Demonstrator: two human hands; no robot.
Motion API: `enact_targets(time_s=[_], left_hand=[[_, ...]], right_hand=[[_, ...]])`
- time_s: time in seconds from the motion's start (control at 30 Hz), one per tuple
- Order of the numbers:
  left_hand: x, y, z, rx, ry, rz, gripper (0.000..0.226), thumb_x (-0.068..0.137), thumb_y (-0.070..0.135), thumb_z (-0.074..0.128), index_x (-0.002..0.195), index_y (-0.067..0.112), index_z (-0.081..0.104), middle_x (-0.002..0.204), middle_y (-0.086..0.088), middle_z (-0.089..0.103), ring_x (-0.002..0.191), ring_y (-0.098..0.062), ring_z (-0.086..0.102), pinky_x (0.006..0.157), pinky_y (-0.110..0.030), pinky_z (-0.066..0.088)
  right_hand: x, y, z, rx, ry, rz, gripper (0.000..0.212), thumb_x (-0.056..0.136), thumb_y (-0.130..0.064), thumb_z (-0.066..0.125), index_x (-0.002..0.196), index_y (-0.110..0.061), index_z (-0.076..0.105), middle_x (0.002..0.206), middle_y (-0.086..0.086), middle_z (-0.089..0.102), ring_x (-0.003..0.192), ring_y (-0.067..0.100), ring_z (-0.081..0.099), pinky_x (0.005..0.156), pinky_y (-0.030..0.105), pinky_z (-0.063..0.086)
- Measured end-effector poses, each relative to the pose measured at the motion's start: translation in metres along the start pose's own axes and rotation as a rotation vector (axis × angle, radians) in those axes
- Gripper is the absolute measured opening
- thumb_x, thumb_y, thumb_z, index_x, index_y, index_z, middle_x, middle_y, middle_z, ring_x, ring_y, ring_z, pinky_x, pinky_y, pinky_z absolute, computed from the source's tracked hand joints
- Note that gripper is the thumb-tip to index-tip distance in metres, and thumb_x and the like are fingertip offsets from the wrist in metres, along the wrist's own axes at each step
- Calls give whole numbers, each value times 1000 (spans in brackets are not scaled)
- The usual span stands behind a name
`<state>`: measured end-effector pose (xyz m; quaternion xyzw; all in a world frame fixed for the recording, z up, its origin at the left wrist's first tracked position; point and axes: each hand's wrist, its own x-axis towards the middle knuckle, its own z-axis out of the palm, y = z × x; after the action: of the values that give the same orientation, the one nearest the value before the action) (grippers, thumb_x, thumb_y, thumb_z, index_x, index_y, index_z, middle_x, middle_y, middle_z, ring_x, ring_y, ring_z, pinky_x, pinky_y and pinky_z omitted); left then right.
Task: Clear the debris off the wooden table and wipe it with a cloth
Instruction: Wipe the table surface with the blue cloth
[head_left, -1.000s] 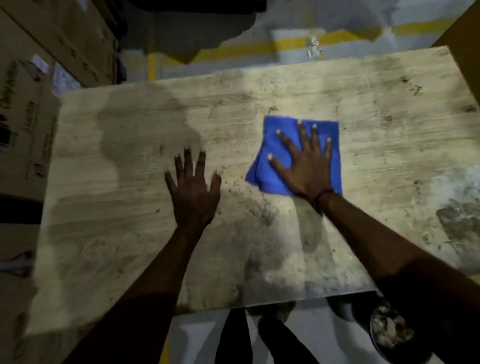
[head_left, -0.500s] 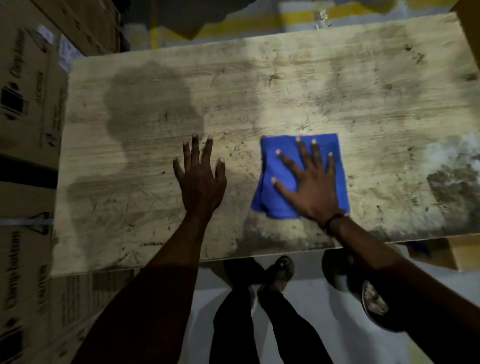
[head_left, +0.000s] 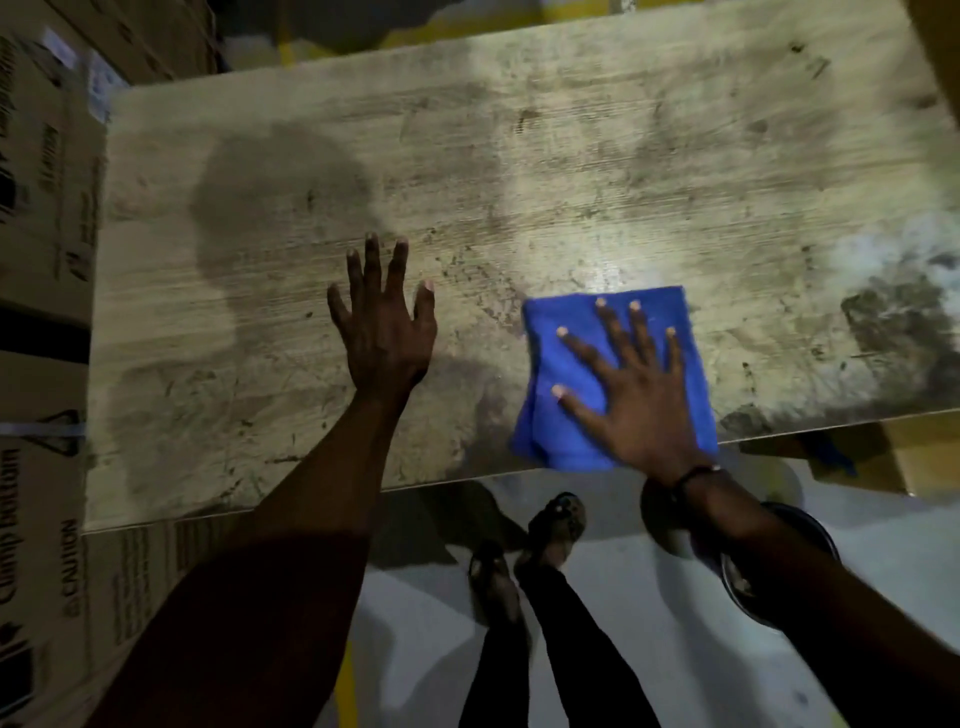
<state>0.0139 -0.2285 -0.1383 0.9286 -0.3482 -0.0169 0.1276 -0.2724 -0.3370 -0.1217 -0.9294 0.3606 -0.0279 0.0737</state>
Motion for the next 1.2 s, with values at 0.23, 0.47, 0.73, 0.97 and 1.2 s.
enact_targets(time_s=[0.23, 0.47, 0.73, 0.97, 1.2], left_hand=[[1, -2, 2, -40, 11, 18, 63, 107, 58, 31, 166, 37, 24, 177, 2, 12, 164, -23, 8, 128, -59, 6], [-2, 3, 0, -45, -18, 6, 62, 109, 56, 30, 166, 34, 25, 177, 0, 10, 164, -24, 5, 129, -59, 2], [-32, 88, 24, -5, -23, 69, 57, 109, 38, 38, 165, 32, 29, 176, -7, 12, 162, -34, 11, 128, -56, 9], [70, 144, 37, -70, -36, 7, 59, 106, 50, 36, 163, 35, 32, 176, -5, 14, 163, -32, 8, 128, -55, 5], [78, 148, 40, -49, 9, -90, 57, 108, 51, 33, 163, 38, 30, 176, 1, 14, 163, -26, 7, 129, -52, 4]], right_hand=[[71, 22, -4, 27, 63, 259, 72, 98, -78, 32, 163, -46, 28, 177, 4, 13, 163, 38, 9, 126, 67, 9], [-10, 63, 0, -21, 79, 20, 69, 98, -78, 38, 161, -52, 29, 177, -8, 11, 164, 27, 9, 127, 61, 14], [27, 136, -18, -8, 139, 359, 72, 98, -78, 31, 163, -48, 26, 177, 5, 12, 162, 39, 12, 124, 70, 15], [51, 103, -3, 41, 106, -78, 69, 96, -81, 37, 159, -52, 34, 177, -6, 16, 164, 28, 10, 127, 62, 12], [127, 166, -14, 17, 173, 260, 70, 99, -76, 33, 162, -44, 34, 176, 6, 19, 162, 38, 16, 124, 69, 14]])
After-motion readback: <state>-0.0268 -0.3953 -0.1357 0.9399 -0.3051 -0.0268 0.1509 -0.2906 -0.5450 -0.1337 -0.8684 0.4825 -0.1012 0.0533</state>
